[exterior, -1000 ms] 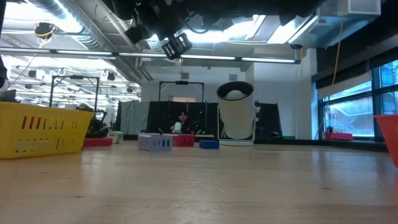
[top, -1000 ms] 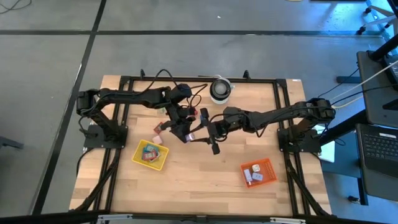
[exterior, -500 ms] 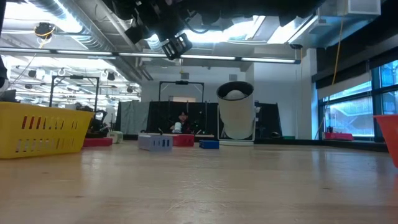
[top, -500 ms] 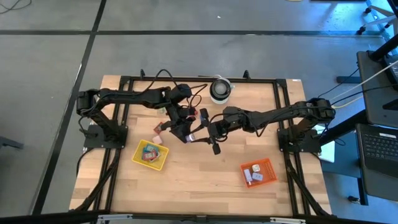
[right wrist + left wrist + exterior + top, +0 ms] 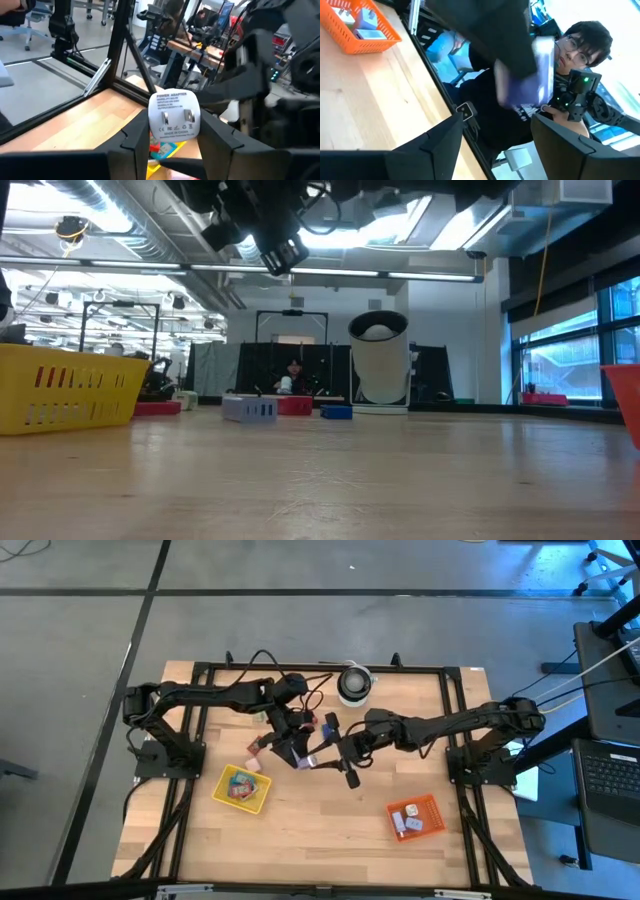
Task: Pick & Place Office items
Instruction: Put the purple charger adapter into the orange bin
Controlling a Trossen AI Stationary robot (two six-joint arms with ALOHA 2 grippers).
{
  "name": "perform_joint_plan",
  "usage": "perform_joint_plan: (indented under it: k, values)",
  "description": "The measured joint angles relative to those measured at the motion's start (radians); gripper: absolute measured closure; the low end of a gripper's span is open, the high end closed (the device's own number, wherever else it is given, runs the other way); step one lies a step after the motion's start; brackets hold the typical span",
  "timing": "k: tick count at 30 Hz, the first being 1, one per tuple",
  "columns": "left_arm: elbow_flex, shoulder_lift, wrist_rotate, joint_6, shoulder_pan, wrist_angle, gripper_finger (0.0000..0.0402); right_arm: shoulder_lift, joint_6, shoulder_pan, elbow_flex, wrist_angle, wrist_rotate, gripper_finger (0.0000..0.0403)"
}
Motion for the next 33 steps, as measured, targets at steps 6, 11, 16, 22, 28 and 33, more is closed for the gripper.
perform_joint_plan:
  k: [6,11,16,22,28,33]
  values:
    - [0.000,-0.050,-0.013,0.018,0.081,-0.008,0.0173,-0.096,0.011,-0.058,0.000,-0.063,-0.021,0.0271]
    - [0.000,-0.197,-0.202,0.111,0.133,-0.030,0.0182,-0.229,0.057,-0.133,0.000,-0.223,-0.021,0.0271]
    - [0.000,-0.403,-0.577,0.271,0.135,-0.136,0.0187,-0.392,0.122,-0.209,0.001,-0.426,-0.022,0.0271]
    - [-0.013,-0.603,-0.831,0.295,0.075,-0.206,0.0188,-0.609,0.169,-0.281,0.001,-0.678,0.011,0.0271]
    - [-0.138,-0.769,-0.980,0.255,0.022,-0.191,0.0188,-0.819,0.217,-0.292,0.001,-0.876,0.037,0.0271]
    - [-0.283,-0.896,-1.017,0.188,-0.005,-0.095,0.0188,-0.935,0.287,-0.280,-0.018,-0.983,0.029,0.0271]
